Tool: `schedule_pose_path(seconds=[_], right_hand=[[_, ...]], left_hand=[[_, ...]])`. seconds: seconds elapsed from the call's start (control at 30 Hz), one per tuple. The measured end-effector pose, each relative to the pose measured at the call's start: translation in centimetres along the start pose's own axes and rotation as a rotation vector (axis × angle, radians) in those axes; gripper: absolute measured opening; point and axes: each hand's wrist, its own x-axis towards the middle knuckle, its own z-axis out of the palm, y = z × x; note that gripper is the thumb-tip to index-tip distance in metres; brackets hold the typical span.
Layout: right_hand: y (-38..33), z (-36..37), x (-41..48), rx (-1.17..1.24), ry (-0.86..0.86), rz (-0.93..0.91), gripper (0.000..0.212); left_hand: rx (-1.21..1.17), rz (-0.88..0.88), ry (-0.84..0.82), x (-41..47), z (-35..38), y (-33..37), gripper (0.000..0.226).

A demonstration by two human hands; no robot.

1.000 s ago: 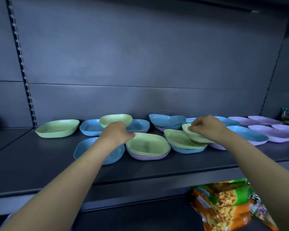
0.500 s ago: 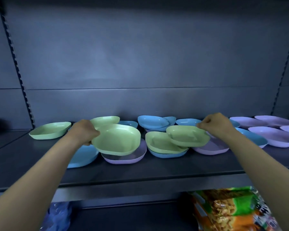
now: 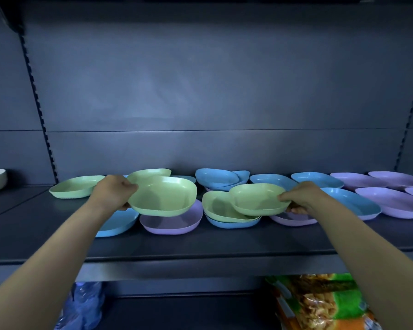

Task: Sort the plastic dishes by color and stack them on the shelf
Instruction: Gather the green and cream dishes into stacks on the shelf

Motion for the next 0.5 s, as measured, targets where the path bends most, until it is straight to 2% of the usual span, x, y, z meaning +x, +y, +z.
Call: schedule_pose_path(seconds=[0.13, 0.27, 0.37, 0.5], right_hand=[[-0.4, 0.0, -0.5, 0.072, 0.009, -0.033, 0.017], [-1.2, 0.2, -1.2, 0.066, 0.0, -0.107, 0.016], [-2.4, 1.0, -2.1, 0.053, -0.018, -0.143, 0.007], [-4.0, 2.9, -3.1, 0.06, -0.056, -0.159, 0.007]], left_hand=[[-0.041, -0.019, 0.023, -0.4, -0.4, -0.6, 0.042], [-0.072, -0.007, 0.034, -1.3, -0.9, -0.8, 0.025], [-0.046, -0.006, 0.058, -1.6, -2.1, -1.3, 0.022], [-0.029, -0.053, 0.099, -1.1, -4.4, -2.6, 0.016]])
